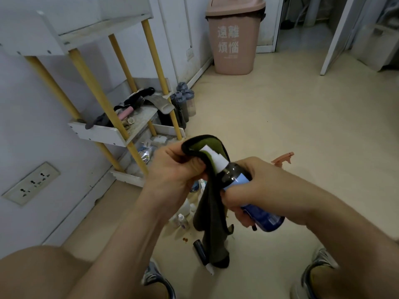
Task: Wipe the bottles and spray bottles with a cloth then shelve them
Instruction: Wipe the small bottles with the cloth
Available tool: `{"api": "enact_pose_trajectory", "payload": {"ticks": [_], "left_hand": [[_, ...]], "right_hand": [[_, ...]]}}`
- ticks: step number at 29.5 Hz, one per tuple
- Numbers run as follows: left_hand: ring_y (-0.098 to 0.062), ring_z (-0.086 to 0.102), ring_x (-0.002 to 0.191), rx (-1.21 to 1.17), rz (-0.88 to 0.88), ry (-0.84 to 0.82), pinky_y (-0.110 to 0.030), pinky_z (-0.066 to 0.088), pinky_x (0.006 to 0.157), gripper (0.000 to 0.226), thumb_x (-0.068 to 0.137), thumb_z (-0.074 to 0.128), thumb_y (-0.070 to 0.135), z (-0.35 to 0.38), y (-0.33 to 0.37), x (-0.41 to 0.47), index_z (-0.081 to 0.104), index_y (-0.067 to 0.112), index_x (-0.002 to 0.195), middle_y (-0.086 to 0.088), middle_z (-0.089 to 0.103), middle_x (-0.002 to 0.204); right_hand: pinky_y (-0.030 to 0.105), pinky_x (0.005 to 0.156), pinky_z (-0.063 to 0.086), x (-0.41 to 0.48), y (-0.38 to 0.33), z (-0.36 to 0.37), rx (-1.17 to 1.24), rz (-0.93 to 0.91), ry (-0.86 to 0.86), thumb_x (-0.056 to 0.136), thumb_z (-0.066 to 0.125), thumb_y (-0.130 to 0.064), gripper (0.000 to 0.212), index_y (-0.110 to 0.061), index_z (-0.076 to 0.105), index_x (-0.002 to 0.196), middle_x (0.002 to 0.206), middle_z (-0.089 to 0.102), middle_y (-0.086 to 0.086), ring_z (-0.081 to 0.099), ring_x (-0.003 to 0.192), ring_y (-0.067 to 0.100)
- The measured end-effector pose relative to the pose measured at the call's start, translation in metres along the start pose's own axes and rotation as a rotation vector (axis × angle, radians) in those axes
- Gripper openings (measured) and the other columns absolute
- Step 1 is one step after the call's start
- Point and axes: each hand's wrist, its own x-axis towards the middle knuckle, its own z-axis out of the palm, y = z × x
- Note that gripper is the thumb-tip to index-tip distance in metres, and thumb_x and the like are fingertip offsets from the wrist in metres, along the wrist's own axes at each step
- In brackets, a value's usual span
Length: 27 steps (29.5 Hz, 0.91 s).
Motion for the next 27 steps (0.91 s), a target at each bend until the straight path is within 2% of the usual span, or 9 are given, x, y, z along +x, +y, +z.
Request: {"api": "enact_pose_trajectory", "payload": {"ticks": [4,8,11,14,18,21,22,24,27], "left_hand": [[-0.018,0.073,0.078,0.0,-0.06,0.274,-0.027,0.058,0.068,0.018,0.072,0.062,0.015,0.016,-0.008,-0.003,0.079,0.019,0.076,-0.003,0.076,0.081],[-0.012,0.068,0.064,0.23,-0.054,0.242,-0.022,0.055,0.059,0.021,0.066,0.068,0.022,0.021,0.006,-0.007,0.075,0.016,0.085,0.002,0.074,0.073],[-0.008,0.057,0.048,0.329,-0.078,0.16,-0.019,0.047,0.049,0.029,0.063,0.074,0.025,0.023,0.01,-0.007,0.074,0.011,0.088,0.003,0.067,0.064],[-0.006,0.053,0.047,0.235,-0.142,0.023,-0.018,0.043,0.046,0.012,0.068,0.084,0.015,0.012,0.014,-0.001,0.079,0.022,0.077,0.004,0.068,0.064],[-0.005,0.054,0.047,0.277,-0.11,-0.237,-0.017,0.044,0.045,0.024,0.07,0.073,0.005,-0.012,0.02,0.002,0.079,0.028,0.071,0.005,0.067,0.059],[-0.007,0.055,0.048,0.257,-0.057,-0.233,-0.02,0.044,0.047,0.016,0.07,0.07,0.013,-0.012,0.017,-0.002,0.078,0.027,0.071,0.004,0.067,0.059],[-0.008,0.055,0.048,0.271,-0.041,-0.19,-0.02,0.044,0.047,0.013,0.07,0.071,0.018,-0.01,0.015,-0.002,0.079,0.028,0.072,0.004,0.067,0.059],[-0.007,0.054,0.049,0.324,-0.04,-0.07,-0.02,0.045,0.049,0.01,0.072,0.069,0.022,-0.004,0.012,-0.002,0.078,0.022,0.076,0.002,0.066,0.058],[-0.007,0.05,0.045,0.421,-0.07,0.035,-0.019,0.043,0.048,0.024,0.073,0.065,0.03,0.005,0.01,-0.004,0.074,0.009,0.083,0.001,0.059,0.051]], "right_hand": [[0.03,0.053,0.044,0.006,0.001,0.023,-0.517,-0.13,0.529,0.079,0.068,-0.028,0.022,-0.021,0.047,0.076,0.066,0.057,-0.003,0.058,0.06,0.019],[0.025,0.049,0.031,0.011,0.01,0.025,-0.836,-0.228,0.714,0.09,0.059,-0.035,0.03,-0.023,0.031,0.089,0.07,0.042,-0.01,0.044,0.057,0.009],[0.021,0.047,0.025,0.011,0.01,0.027,-0.872,-0.305,0.707,0.093,0.056,-0.032,0.031,-0.027,0.026,0.09,0.071,0.04,-0.012,0.042,0.057,0.007],[0.018,0.05,0.029,0.01,0.01,0.03,-0.76,-0.315,0.58,0.086,0.065,-0.032,0.031,-0.026,0.035,0.09,0.07,0.049,-0.011,0.049,0.059,0.007],[0.028,0.057,0.051,0.006,0.004,0.015,-0.281,-0.195,0.143,0.074,0.07,-0.012,0.018,-0.011,0.055,0.084,0.066,0.061,0.003,0.059,0.055,0.01],[0.032,0.058,0.052,0.0,-0.001,0.006,0.057,-0.155,-0.165,0.072,0.06,0.0,0.009,-0.007,0.055,0.075,0.065,0.057,0.016,0.057,0.057,0.026],[0.031,0.059,0.052,0.001,-0.002,0.006,0.103,-0.156,-0.158,0.071,0.059,-0.001,0.008,-0.008,0.056,0.073,0.064,0.057,0.015,0.057,0.057,0.026],[0.026,0.058,0.05,0.005,-0.002,0.01,0.027,-0.156,0.035,0.075,0.064,-0.007,0.01,-0.012,0.057,0.074,0.062,0.06,0.006,0.058,0.056,0.019],[0.014,0.047,0.037,0.013,0.002,0.018,-0.482,-0.184,0.467,0.078,0.069,-0.022,0.022,-0.024,0.047,0.077,0.066,0.054,-0.007,0.051,0.055,0.007]]}}
